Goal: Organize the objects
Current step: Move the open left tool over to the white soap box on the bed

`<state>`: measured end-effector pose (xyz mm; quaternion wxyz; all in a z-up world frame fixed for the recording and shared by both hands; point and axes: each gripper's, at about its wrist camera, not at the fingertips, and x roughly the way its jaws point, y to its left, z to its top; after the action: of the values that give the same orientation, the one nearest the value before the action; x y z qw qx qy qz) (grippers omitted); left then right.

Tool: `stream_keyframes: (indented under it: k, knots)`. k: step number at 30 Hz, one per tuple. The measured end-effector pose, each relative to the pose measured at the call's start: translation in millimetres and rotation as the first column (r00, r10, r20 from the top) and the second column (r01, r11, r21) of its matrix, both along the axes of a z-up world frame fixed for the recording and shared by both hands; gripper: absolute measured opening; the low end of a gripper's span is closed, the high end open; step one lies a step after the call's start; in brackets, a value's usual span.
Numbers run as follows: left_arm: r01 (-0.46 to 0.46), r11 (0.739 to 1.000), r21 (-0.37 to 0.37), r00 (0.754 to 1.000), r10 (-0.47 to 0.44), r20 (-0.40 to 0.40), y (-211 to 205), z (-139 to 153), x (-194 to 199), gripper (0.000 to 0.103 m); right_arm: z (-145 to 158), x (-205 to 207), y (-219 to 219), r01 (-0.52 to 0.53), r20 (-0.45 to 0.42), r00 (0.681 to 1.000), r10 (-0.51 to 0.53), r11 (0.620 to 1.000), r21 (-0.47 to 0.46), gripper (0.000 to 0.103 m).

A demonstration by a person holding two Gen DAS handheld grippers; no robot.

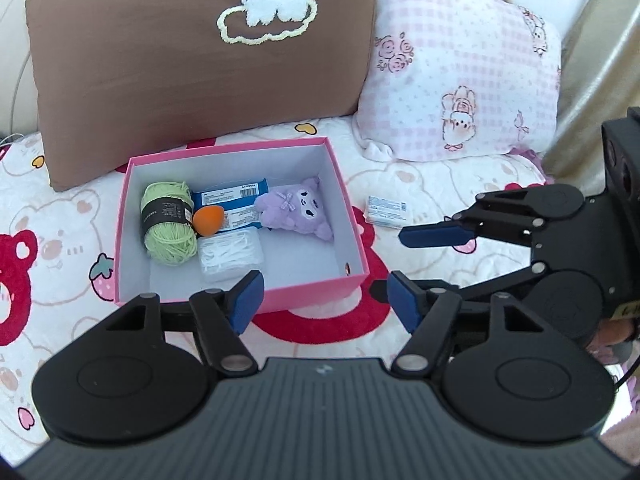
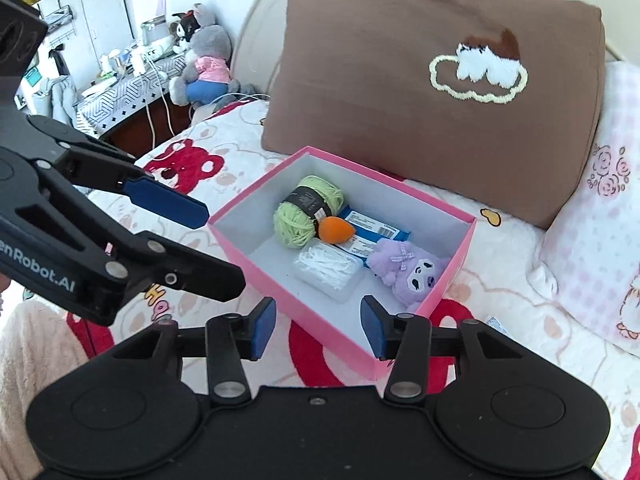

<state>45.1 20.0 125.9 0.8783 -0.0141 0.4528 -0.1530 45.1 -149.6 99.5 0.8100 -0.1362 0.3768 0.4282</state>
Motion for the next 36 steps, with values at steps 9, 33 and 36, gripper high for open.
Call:
stream_keyframes:
  k: [9, 33, 36]
  knots:
    - [0.011, 1.000, 0.026, 1.000, -0.012, 0.020, -1, 12, -29, 0.069, 12, -29, -20, -0.065, -0.023, 0.998, 0.065, 0.998, 0.001, 0.084]
    - [0.118, 0.987, 0.113, 0.990, -0.108, -0.092, -50, -40, -63, 0.097, 6, -68, -82, -0.102, -0.008, 0.995, 0.101, 0.991, -0.085, 0.092]
    - [0.132, 0.988, 0.083, 0.985, -0.121, -0.120, -59, -47, -60, 0.098, 1, -67, -90, -0.101, -0.019, 0.995, 0.100, 0.991, -0.090, 0.092]
